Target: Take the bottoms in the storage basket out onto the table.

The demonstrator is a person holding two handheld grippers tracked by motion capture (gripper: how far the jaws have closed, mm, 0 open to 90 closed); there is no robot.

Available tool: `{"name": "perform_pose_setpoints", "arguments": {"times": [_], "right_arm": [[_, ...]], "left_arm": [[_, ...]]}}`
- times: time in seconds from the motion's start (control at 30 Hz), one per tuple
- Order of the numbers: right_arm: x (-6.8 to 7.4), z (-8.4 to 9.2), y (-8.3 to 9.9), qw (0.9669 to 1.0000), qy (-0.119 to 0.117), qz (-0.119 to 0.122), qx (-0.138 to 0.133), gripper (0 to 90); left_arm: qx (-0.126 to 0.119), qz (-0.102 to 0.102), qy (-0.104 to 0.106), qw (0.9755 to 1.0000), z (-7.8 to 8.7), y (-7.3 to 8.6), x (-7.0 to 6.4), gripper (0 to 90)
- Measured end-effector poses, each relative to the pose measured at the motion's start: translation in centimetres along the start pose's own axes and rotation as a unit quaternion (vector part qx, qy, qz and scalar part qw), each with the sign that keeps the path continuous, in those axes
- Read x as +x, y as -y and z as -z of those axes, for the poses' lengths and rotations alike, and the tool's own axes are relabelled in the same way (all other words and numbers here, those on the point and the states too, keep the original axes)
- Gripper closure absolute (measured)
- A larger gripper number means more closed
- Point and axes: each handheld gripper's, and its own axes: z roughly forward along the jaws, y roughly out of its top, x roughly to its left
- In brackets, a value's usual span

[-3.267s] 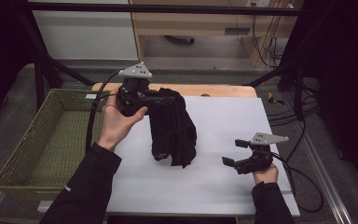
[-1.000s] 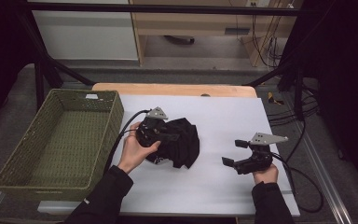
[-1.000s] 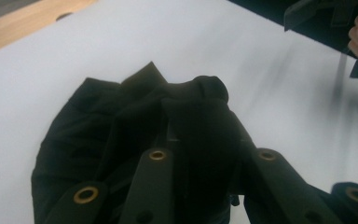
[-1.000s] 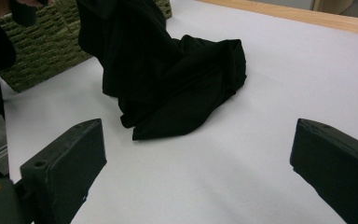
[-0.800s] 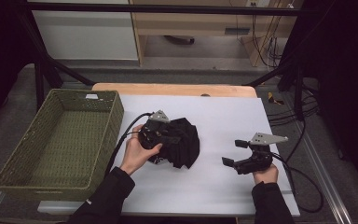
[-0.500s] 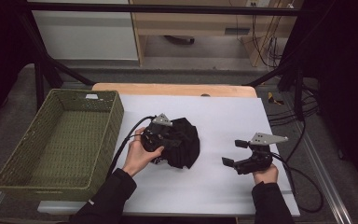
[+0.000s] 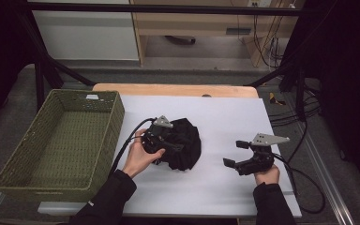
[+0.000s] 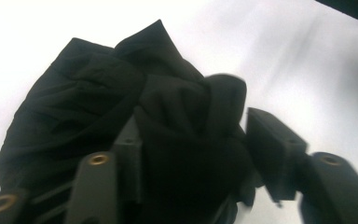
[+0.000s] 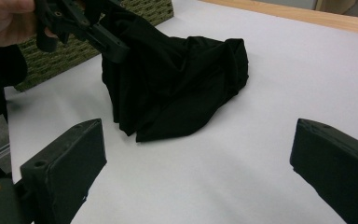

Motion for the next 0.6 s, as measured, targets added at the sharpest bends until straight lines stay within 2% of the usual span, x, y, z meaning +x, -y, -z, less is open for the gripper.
{"name": "perform_pose_setpoints", "arguments": {"times": [0.07,0.17,0.23,0.4,0.47,0.53,0.6], "right_arm": [[0.0,0.0,0.0,1.0000,-0.001,0.001,-0.001,3.9],[0.0,0.0,0.0,1.0000,0.000,0.001,0.001,3.9],[0.0,0.0,0.0,1.0000,-0.001,0.000,0.000,3.9],[0.0,0.0,0.0,1.0000,-0.001,0.001,0.000,3.9],[0.0,0.0,0.0,1.0000,-0.001,0.001,0.001,3.9],[0.0,0.0,0.0,1.0000,0.000,0.000,0.001,3.9],[0.0,0.0,0.0,1.0000,-0.001,0.000,0.000,3.9]], "left_arm": [[0.002,-0.005,0.001,1.0000,0.1,0.0,-0.1,28.8],[0.006,0.003,-0.007,1.0000,0.2,0.0,-0.1,20.7],[0.005,0.007,-0.011,0.9999,0.4,0.1,-0.1,19.9],[0.007,0.023,-0.018,0.9995,0.9,0.2,-0.2,8.8],[0.005,0.029,-0.018,0.9994,1.1,0.2,-0.2,7.5],[0.013,0.033,-0.019,0.9992,1.3,0.3,-0.3,4.9],[0.018,0.029,-0.023,0.9992,1.5,0.3,-0.5,4.2]]}}
